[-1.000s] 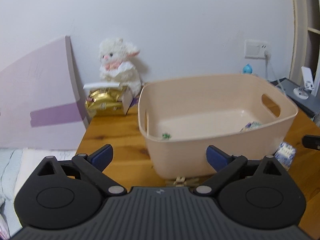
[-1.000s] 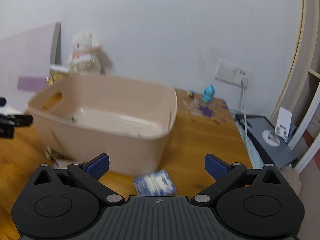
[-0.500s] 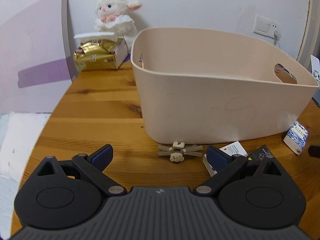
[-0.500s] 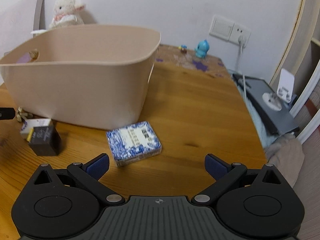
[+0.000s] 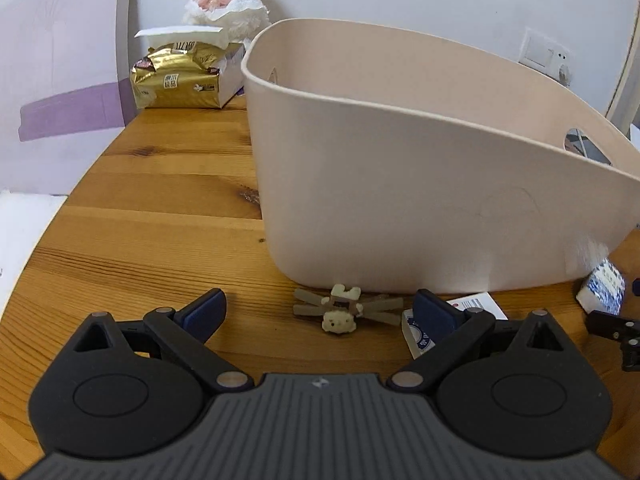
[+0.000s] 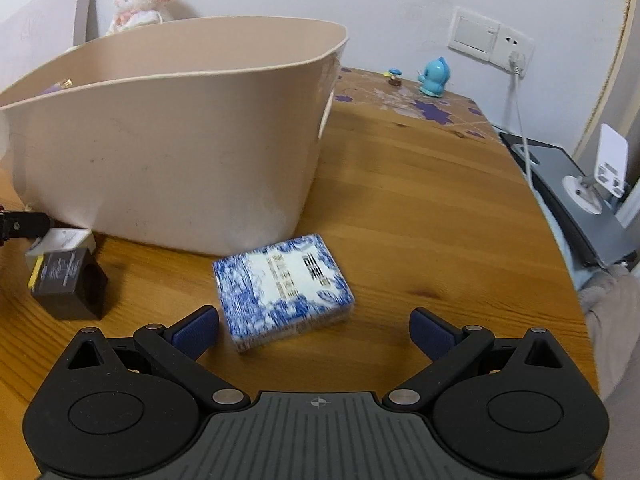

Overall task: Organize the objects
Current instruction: 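Grasp the wooden figure with left tool while right tool grasps the blue-white box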

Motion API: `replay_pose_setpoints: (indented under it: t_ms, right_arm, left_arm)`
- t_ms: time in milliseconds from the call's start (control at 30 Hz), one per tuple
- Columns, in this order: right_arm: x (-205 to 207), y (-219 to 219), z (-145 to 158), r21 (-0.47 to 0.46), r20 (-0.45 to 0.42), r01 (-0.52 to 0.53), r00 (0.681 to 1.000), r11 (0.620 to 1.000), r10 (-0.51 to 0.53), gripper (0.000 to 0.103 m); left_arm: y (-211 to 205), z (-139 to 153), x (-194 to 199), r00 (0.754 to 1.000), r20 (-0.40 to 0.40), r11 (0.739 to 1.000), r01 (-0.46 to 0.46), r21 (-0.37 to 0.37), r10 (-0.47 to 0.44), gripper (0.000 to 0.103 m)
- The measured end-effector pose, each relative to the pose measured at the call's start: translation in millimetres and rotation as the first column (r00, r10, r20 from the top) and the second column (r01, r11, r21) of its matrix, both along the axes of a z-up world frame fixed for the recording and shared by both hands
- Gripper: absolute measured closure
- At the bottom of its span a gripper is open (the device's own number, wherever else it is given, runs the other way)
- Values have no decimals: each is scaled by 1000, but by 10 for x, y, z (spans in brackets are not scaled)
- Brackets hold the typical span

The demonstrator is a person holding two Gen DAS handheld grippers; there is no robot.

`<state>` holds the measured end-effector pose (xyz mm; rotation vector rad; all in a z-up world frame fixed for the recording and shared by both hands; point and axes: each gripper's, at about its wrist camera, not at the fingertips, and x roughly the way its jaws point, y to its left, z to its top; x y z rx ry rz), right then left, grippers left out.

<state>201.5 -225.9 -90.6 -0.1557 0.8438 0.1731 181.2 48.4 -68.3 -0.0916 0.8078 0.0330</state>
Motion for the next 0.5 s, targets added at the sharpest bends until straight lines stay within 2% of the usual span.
replay_pose_setpoints:
  t_ms: [100, 167, 267, 333, 400, 500]
  right_arm:
    - [61, -5, -14, 20, 5, -7, 1000, 1000, 7, 0]
    - [85, 7, -18, 26, 11, -14, 1000, 1000, 14, 0]
    - [100, 25, -26, 34, 18, -21, 1000, 999, 21, 1]
    - [88, 42, -31, 40, 22, -24, 999, 999, 24, 3]
    - [72, 33, -29, 58, 24, -28, 999, 998, 27, 9]
    - [38, 35, -10, 67, 28, -34, 999, 997, 33, 17]
  left_arm:
    - [55, -26, 38, 1000, -8, 1000, -7, -28, 7, 1]
    - [59, -41, 52, 1000, -5, 1000, -12, -10, 12, 3]
    - [0, -86, 68, 1000, 1, 996, -8, 84, 8, 5]
    - [3, -89, 50, 1000, 9, 997, -5, 82, 4, 6]
    - [13, -77, 33, 1000, 12, 997, 1, 80, -2, 11]
    - [11, -52, 3, 1000, 23, 997, 12, 81, -14, 25]
